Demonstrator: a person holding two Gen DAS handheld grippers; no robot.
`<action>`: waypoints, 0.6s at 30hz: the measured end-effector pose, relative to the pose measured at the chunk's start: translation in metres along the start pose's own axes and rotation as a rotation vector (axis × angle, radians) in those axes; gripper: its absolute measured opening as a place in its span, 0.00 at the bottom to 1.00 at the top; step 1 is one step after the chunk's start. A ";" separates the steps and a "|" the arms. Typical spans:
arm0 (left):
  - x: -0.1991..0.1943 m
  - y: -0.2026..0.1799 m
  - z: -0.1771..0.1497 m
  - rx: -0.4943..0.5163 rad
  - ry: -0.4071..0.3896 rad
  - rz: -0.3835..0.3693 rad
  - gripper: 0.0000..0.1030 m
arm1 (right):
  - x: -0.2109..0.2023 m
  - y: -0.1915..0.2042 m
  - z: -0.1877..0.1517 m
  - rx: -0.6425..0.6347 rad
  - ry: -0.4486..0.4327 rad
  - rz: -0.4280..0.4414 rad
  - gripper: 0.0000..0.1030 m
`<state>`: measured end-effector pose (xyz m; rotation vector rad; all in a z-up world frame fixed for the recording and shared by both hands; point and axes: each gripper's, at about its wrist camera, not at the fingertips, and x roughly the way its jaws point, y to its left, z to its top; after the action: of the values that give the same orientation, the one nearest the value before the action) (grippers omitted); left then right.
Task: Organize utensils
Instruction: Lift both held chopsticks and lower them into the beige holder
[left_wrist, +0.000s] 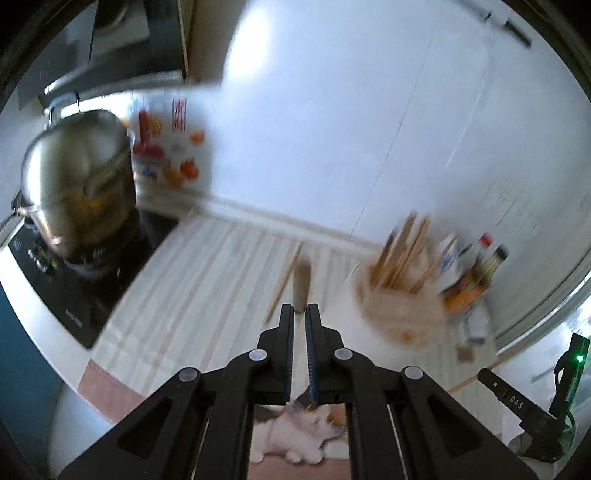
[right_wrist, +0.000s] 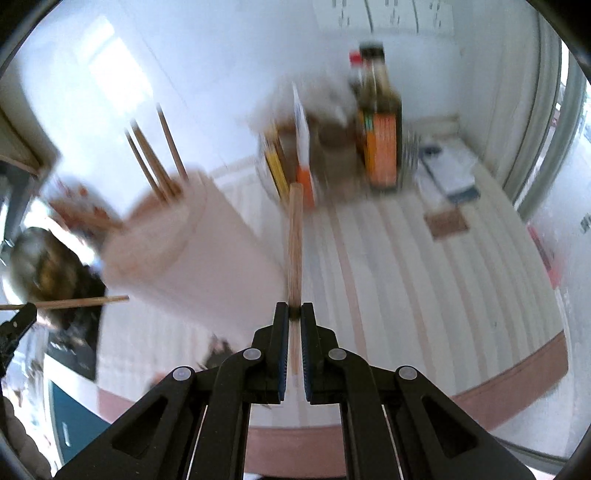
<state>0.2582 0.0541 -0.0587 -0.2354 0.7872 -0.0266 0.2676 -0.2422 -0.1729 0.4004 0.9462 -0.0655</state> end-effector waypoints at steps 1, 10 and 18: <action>-0.010 -0.004 0.008 -0.002 -0.023 -0.020 0.04 | -0.009 0.002 0.008 0.003 -0.030 0.009 0.06; -0.058 -0.035 0.056 0.051 -0.171 -0.080 0.03 | -0.081 0.019 0.075 -0.002 -0.224 0.064 0.06; -0.078 -0.052 0.089 0.056 -0.213 -0.140 0.03 | -0.113 0.048 0.114 -0.030 -0.314 0.121 0.06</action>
<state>0.2692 0.0302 0.0671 -0.2354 0.5562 -0.1533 0.3002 -0.2523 -0.0087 0.4051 0.6114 -0.0037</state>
